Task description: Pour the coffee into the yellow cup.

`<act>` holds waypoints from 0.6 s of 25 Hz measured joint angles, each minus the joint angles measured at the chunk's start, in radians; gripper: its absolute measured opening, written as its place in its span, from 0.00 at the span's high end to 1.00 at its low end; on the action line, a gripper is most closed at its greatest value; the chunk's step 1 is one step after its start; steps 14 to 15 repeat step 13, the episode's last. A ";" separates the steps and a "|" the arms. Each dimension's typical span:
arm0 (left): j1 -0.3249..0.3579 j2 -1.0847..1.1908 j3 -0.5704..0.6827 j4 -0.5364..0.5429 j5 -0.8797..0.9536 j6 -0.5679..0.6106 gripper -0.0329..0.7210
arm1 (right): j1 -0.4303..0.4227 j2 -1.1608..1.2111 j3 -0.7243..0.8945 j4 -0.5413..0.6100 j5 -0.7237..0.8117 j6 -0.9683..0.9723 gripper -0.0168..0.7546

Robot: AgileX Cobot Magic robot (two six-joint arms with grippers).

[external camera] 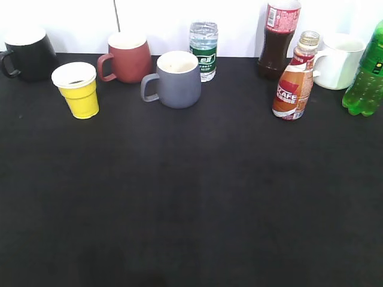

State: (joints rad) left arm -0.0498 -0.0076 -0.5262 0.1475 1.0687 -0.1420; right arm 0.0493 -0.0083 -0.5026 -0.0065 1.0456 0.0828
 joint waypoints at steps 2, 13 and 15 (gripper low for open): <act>0.019 0.000 0.000 0.000 0.000 0.000 0.31 | 0.000 0.000 0.000 0.000 0.000 0.000 0.21; 0.072 0.000 0.000 0.000 0.000 0.000 0.31 | 0.000 0.000 0.000 0.000 -0.001 0.000 0.22; 0.072 0.000 0.000 0.000 0.000 0.000 0.31 | 0.000 0.000 0.000 0.000 -0.001 0.000 0.22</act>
